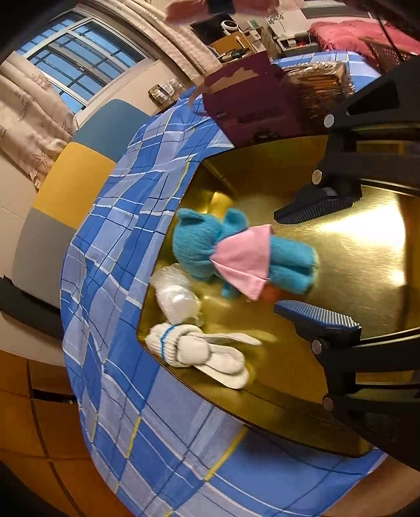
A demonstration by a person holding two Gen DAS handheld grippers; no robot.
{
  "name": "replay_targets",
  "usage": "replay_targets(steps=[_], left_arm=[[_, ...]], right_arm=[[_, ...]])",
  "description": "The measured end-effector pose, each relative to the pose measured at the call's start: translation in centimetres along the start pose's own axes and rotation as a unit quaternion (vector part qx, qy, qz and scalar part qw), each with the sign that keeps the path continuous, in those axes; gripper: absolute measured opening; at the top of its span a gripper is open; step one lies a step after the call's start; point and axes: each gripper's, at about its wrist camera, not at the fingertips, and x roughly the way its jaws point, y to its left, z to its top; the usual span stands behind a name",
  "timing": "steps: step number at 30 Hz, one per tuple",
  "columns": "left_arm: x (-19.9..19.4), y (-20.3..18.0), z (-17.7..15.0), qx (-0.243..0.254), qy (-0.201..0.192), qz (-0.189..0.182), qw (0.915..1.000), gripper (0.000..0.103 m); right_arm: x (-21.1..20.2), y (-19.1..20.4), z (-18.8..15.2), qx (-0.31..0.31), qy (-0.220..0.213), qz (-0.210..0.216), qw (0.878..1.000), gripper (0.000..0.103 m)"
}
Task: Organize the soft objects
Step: 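Carry the pink towel into the gold tray and open the right gripper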
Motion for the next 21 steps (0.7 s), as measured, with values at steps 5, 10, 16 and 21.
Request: replay_targets(steps=[5,10,16,21], left_arm=[[-1.3,1.2,-0.6,-0.011,-0.008,-0.004,0.9999,0.050],[-2.3,2.5,-1.0,-0.028,-0.010,-0.008,0.9995,0.050],[-3.4,3.9,-1.2,-0.044,-0.013,-0.015,0.9988,0.050],[-4.5,5.2,-1.1,-0.055,-0.021,-0.012,0.9982,0.050]], right_arm=[[5.0,5.7,-3.0,-0.027,0.063,0.015,0.998,0.040],[9.6,9.3,-5.6,-0.067,0.104,-0.032,0.992,0.040],[15.6,9.3,-7.7,-0.062,0.148,-0.089,0.983,0.040],[18.3,9.5,-8.3,-0.070,0.142,-0.145,0.977,0.040]])
